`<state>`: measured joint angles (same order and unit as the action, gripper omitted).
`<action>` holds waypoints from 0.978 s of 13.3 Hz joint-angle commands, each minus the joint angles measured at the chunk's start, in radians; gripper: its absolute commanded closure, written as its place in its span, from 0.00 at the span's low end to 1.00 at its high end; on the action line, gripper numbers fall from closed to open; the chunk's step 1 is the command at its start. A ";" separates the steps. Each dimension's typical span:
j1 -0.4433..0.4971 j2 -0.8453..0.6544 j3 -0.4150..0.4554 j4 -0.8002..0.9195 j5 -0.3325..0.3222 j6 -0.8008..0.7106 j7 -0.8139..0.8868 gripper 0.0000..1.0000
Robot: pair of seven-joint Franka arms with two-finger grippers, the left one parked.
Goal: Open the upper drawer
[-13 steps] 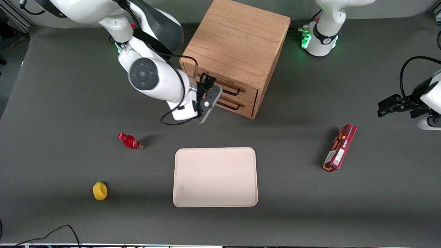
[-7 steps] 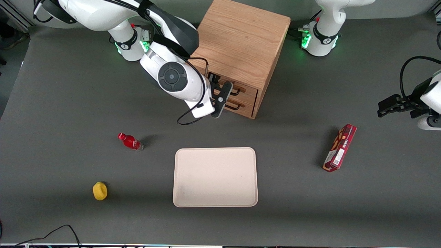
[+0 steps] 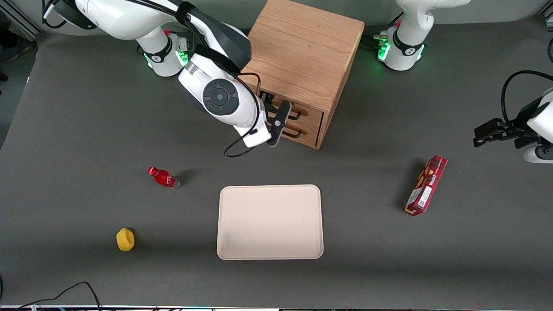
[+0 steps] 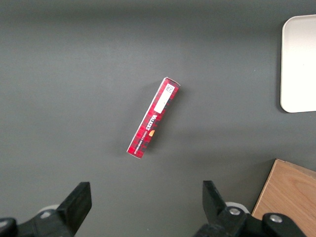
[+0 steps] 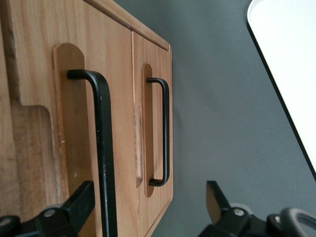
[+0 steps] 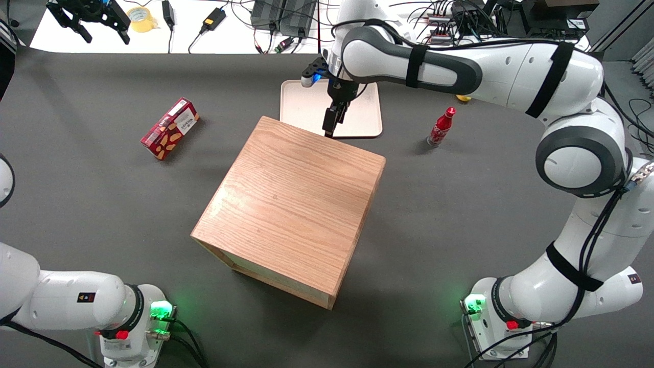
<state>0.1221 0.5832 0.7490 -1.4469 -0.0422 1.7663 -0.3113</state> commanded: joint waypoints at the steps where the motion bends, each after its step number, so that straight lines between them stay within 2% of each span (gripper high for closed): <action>1: 0.008 -0.005 0.004 -0.026 -0.025 0.044 -0.019 0.00; 3: 0.008 0.000 0.003 -0.038 -0.027 0.067 -0.020 0.00; 9: 0.024 0.044 -0.010 -0.038 -0.099 0.140 -0.026 0.00; 13: 0.019 0.050 -0.028 -0.032 -0.100 0.154 -0.089 0.00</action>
<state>0.1399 0.6124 0.7503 -1.4942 -0.0990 1.8868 -0.3461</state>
